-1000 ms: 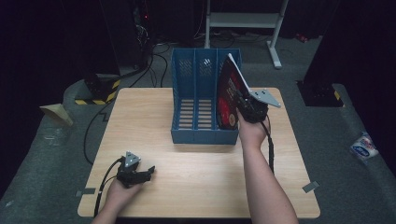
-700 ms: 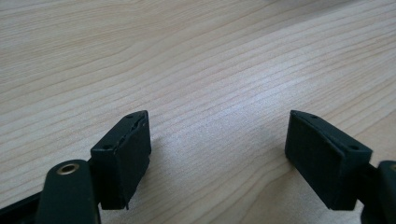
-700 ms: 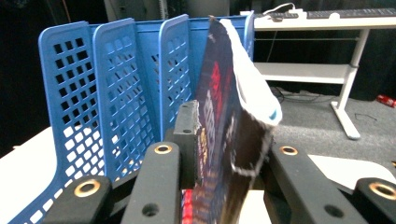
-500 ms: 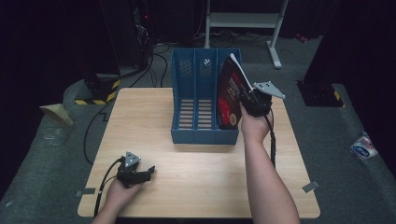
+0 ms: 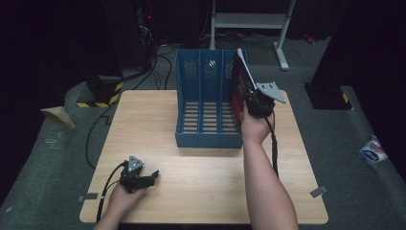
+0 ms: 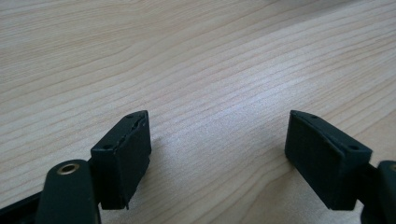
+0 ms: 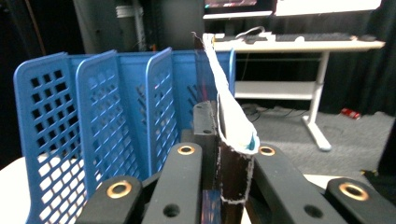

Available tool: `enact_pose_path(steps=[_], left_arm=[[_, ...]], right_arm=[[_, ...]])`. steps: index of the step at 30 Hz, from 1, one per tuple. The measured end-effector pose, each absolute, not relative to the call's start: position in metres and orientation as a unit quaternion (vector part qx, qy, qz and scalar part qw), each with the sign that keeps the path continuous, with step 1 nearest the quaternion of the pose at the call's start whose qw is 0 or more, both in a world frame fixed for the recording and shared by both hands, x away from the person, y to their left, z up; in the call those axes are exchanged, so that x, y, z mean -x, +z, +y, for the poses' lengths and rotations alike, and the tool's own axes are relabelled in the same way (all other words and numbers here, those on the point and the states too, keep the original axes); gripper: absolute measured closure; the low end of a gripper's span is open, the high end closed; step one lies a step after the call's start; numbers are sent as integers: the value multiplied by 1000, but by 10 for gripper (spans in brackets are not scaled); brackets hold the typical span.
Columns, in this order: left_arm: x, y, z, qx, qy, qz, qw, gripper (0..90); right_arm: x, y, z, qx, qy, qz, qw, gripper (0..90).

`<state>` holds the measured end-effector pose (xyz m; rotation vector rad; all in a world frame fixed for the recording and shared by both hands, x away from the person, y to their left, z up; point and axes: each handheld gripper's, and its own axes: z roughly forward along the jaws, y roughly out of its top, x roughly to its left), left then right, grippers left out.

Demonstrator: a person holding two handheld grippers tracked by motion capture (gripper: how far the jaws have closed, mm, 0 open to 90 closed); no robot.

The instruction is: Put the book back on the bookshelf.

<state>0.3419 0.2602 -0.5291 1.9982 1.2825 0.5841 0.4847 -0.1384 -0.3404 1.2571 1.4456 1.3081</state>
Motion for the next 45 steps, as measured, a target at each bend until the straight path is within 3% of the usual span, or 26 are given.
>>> enact_pose_path(steps=[11, 19, 21, 34, 45], left_arm=[[-342, -529, 260, -771, 224, 490, 341, 228], [-342, -529, 260, -771, 224, 490, 341, 228], [-342, -529, 260, -771, 223, 490, 341, 228], [-342, -529, 260, -770, 223, 490, 341, 228], [-342, -529, 260, -771, 223, 490, 341, 227]], right_arm=[[-492, -355, -126, -514, 493, 552, 433, 863], [-490, -355, -130, -525, 495, 543, 430, 847], [-488, -353, -133, -524, 508, 536, 424, 775], [-489, -355, -145, -516, 529, 574, 352, 618], [-490, -358, -138, -495, 545, 602, 310, 611]])
